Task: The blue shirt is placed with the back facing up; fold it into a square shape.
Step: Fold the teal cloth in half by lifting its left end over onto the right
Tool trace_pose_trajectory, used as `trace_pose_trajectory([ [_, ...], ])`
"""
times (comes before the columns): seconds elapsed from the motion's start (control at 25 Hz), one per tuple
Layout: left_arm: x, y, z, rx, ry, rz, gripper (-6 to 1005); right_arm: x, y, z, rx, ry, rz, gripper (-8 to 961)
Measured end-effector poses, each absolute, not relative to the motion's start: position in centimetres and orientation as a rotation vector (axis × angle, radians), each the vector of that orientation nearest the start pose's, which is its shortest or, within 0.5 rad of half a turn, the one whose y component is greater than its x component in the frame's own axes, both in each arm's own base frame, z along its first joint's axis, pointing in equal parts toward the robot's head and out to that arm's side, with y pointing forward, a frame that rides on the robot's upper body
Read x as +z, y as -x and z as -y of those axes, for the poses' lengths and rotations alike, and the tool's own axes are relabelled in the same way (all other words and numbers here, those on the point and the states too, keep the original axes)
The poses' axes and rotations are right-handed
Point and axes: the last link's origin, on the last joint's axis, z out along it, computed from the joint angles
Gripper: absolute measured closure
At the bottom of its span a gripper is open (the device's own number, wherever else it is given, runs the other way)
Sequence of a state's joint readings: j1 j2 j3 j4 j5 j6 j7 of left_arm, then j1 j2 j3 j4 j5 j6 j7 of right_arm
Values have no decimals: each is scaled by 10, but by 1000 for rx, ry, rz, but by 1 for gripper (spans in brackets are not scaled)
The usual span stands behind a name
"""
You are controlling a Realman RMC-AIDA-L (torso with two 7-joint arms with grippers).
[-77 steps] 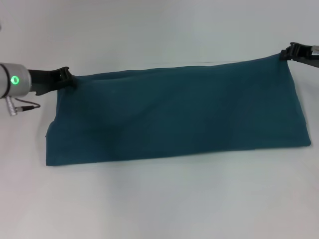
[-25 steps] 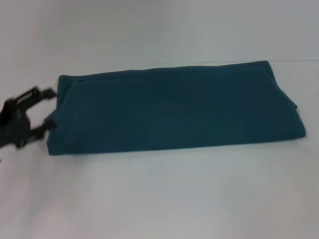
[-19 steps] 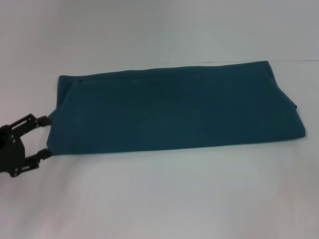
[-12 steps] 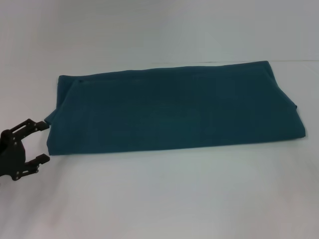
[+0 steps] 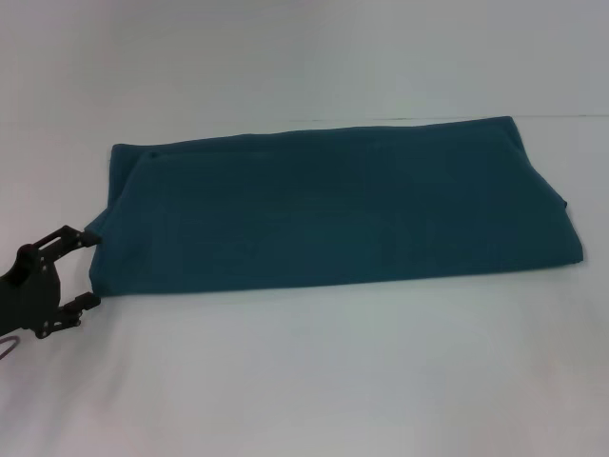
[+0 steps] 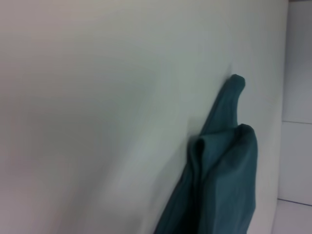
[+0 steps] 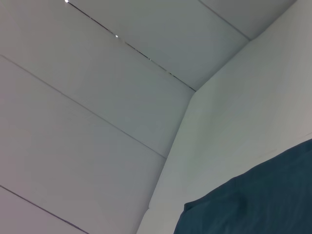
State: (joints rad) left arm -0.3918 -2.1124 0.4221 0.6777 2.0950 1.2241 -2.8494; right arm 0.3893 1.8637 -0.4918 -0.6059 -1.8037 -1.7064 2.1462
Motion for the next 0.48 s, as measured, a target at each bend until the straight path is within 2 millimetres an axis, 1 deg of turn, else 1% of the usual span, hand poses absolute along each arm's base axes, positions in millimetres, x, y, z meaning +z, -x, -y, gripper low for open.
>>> trace_pose_trajectory([
  [0.36, 22, 367, -318, 1263, -1283, -2938, 96, 126, -327, -304, 1171, 2088, -1624, 38],
  [0.48, 19, 367, -320, 1239, -1288, -2958, 96, 126, -329, -304, 1172, 2073, -1628, 39],
])
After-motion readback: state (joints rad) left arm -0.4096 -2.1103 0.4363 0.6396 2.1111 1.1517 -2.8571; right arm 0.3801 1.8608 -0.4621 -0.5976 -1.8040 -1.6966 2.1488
